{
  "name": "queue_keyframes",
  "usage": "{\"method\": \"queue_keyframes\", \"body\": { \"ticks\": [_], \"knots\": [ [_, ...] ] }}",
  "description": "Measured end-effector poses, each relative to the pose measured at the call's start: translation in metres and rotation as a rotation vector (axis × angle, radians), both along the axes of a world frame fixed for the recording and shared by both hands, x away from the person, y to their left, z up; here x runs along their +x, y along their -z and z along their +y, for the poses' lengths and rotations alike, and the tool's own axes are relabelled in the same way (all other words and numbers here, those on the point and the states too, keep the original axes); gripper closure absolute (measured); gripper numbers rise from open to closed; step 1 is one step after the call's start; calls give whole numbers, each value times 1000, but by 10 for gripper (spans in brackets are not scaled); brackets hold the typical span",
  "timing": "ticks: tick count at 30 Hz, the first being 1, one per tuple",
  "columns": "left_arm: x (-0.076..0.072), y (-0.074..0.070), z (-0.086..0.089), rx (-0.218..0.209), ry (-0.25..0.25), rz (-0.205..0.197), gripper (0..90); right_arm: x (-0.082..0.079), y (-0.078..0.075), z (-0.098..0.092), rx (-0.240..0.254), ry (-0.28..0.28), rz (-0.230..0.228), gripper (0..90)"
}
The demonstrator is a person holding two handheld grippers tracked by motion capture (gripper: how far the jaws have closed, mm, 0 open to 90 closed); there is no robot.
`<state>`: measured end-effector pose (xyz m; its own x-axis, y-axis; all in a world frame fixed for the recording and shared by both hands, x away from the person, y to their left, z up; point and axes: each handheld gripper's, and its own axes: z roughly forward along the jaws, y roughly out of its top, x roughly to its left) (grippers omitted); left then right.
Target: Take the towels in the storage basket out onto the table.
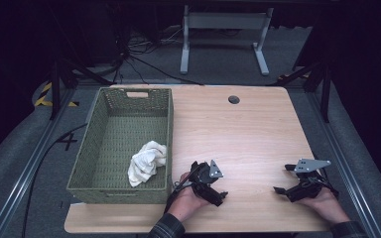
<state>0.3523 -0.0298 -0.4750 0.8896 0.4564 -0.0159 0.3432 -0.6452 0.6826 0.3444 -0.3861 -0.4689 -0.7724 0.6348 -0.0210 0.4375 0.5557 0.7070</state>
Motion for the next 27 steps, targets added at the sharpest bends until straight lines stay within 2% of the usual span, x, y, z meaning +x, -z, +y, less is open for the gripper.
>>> {"method": "queue_keyframes", "body": {
  "ticks": [7, 16, 21, 27],
  "knots": [
    [1, -1, 0, 6, -2, -1, 4, 0, 0, 0, -3, -1, -1, 3],
    [2, -5, -2, 9, -8, 28, 6, 0, 0, 1, -5, -1, -1, 3],
    [-1, -10, 0, 3, -18, 26, 6, 1, 0, 2, -6, -3, -2, 3],
    [-1, -22, 7, -17, -40, 3, 9, 1, 0, 1, -6, -3, -2, 3]
  ]
}}
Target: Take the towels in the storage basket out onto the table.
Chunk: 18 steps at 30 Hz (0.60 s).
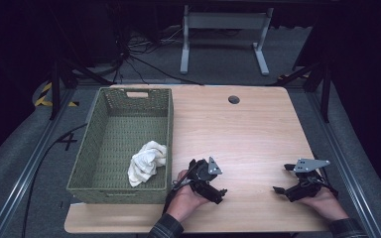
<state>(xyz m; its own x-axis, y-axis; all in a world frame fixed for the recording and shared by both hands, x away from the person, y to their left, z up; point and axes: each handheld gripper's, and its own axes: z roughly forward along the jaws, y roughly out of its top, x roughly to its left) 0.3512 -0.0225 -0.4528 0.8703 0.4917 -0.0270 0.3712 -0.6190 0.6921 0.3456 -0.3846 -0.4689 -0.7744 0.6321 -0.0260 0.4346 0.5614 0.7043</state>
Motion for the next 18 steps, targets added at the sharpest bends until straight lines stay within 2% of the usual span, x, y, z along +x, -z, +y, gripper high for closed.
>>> {"method": "queue_keyframes", "body": {
  "ticks": [2, 4, 13, 17, 18],
  "knots": [
    [0, -3, 3, -11, -10, -5, 9, 0, 0, 0, 0, 0, 0, 3],
    [0, -5, 4, -29, -15, 8, 10, 0, 0, 0, 1, 0, 1, 3],
    [0, -13, 4, -7, -20, -10, 12, 0, 0, 0, 0, 3, 1, 3],
    [2, -16, 4, -10, -35, 1, 12, 0, 0, 0, 0, 5, 1, 3],
    [3, -18, 3, 2, -32, -5, 13, 0, 0, 0, 0, 5, 1, 3]
  ]
}}
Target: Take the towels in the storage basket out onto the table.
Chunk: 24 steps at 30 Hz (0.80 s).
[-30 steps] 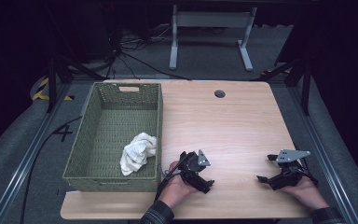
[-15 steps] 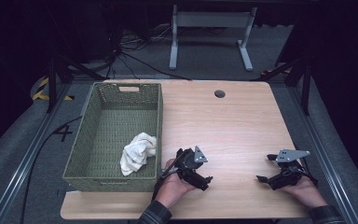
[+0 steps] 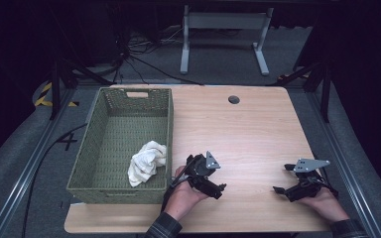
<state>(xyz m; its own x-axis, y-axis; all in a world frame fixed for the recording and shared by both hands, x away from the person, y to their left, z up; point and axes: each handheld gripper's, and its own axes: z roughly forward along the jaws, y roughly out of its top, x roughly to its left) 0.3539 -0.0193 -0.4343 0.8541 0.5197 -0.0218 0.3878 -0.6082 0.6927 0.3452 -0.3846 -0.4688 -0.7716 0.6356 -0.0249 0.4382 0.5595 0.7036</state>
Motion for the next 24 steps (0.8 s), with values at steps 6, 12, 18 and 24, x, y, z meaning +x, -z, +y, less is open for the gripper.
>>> {"method": "queue_keyframes", "body": {
  "ticks": [6, 12, 18, 24],
  "knots": [
    [1, -7, 1, -10, -3, -6, 13, 0, 0, 0, 0, 0, 0, 3],
    [1, -13, 0, -3, -2, -9, 18, 0, 0, 0, -1, 1, -1, 3],
    [2, -21, 1, -13, -1, -15, 18, 0, 0, 0, -1, 2, -2, 3],
    [2, -28, 3, -26, 4, -16, 21, 0, 0, 0, -1, 2, -2, 3]
  ]
}}
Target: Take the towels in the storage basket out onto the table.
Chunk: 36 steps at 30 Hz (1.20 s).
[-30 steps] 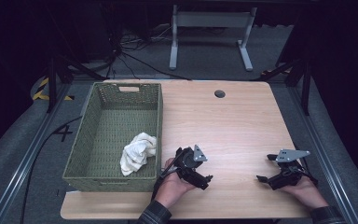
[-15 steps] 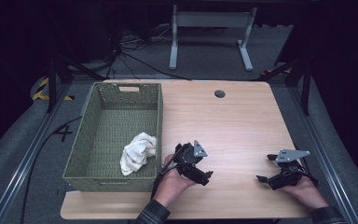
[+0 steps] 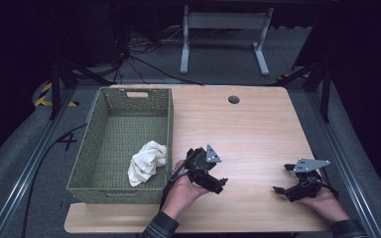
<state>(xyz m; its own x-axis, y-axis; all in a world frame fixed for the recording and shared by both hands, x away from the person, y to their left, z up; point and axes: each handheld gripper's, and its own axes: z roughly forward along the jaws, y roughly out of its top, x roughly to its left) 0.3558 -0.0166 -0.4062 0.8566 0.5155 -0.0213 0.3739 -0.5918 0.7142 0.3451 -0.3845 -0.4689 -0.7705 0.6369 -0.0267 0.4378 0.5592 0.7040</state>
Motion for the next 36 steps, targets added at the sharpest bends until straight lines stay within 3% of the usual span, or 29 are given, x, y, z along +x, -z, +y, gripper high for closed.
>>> {"method": "queue_keyframes", "body": {
  "ticks": [11, 20, 36],
  "knots": [
    [3, -17, 4, -49, 29, 30, 21, 0, 0, 0, 0, 0, 0, 3],
    [6, -29, 9, -52, 30, 19, 21, 0, 0, 0, 1, -1, 1, 3],
    [16, -57, 43, -66, 0, 5, 29, 0, 0, 0, 2, 1, 1, 3]
  ]
}}
